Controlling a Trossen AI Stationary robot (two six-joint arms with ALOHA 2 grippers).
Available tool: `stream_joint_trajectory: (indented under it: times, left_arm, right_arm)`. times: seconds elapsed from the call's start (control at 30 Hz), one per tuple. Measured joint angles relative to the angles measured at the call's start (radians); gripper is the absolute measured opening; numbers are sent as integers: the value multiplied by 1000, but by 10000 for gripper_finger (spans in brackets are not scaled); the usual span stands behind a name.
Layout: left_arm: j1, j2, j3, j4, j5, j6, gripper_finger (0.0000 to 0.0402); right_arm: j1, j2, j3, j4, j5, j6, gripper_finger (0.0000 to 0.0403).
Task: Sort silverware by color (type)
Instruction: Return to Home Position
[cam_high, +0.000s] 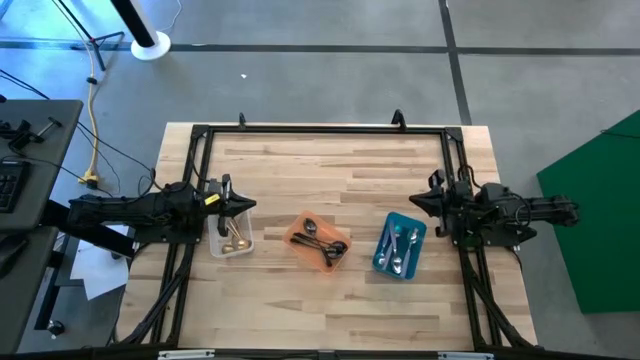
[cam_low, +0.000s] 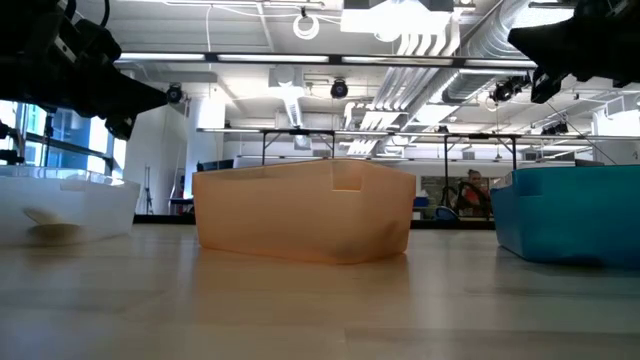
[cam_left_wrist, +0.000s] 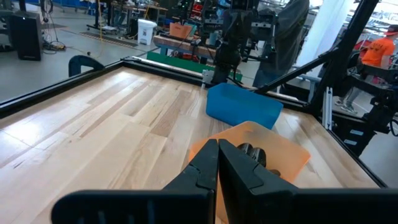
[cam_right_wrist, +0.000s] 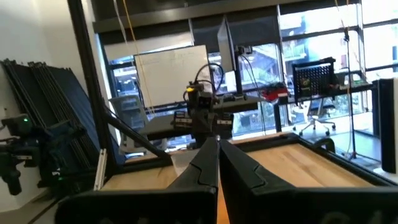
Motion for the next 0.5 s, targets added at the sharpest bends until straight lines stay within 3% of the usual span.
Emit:
stream_joint_trajectory:
  times: [0.27, 0.5]
  left_arm:
    - [0, 0, 0, 0, 0, 0, 3]
    - [0, 0, 0, 0, 0, 0, 3]
  right_arm:
    - [0, -1, -5, 37, -23, -35, 0]
    - [0, 0, -5, -177, -34, 3, 0]
